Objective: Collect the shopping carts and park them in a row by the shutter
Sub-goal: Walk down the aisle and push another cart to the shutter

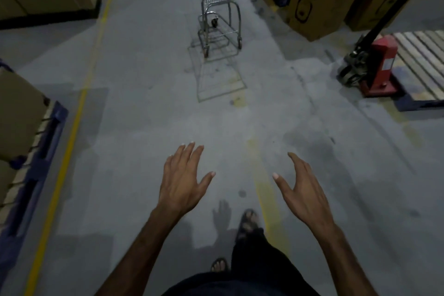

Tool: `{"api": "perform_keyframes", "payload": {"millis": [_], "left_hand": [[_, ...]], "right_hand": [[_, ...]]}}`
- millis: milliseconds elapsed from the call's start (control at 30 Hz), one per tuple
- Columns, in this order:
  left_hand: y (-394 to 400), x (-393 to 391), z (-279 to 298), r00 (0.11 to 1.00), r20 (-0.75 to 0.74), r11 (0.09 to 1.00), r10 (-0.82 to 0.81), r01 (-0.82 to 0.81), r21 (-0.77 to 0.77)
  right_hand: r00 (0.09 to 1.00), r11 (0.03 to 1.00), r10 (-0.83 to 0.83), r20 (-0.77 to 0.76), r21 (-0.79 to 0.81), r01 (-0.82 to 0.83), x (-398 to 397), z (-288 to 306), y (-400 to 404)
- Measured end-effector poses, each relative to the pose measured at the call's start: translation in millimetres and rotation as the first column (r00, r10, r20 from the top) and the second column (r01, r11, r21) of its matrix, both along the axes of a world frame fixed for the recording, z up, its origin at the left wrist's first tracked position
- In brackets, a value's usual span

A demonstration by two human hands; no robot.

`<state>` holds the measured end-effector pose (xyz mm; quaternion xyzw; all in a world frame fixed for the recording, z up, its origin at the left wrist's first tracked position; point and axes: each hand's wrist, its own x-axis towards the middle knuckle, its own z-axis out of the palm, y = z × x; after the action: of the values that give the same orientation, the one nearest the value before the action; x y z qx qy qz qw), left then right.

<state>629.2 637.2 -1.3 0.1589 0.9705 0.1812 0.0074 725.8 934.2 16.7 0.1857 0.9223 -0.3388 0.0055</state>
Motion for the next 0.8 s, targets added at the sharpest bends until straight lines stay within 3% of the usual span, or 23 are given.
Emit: {"api": "perform_keyframes", "payload": {"millis": [233,533,633,800], "left_hand": [[42,-172,-26,0.999,-0.038,0.999,-0.023,0.021,-0.037],[104,-407,24,0.986,-0.147,0.995,0.079,-0.086,-0.042],[120,-468,25,0.985,-0.111,0.990,0.136,-0.138,-0.012],[143,-575,-6,0.995,-0.041,0.996,0.088,-0.089,-0.030]], "right_hand": [[0.999,0.999,0.044,-0.010,-0.031,-0.044,-197,-35,52],[0.992,0.992,0.128,-0.023,0.004,-0.128,-464,-8,134],[0.989,0.989,0.145,-0.043,0.015,-0.144,-536,3,151],[0.991,0.990,0.137,-0.004,0.038,-0.137,-638,-9,171]]}}
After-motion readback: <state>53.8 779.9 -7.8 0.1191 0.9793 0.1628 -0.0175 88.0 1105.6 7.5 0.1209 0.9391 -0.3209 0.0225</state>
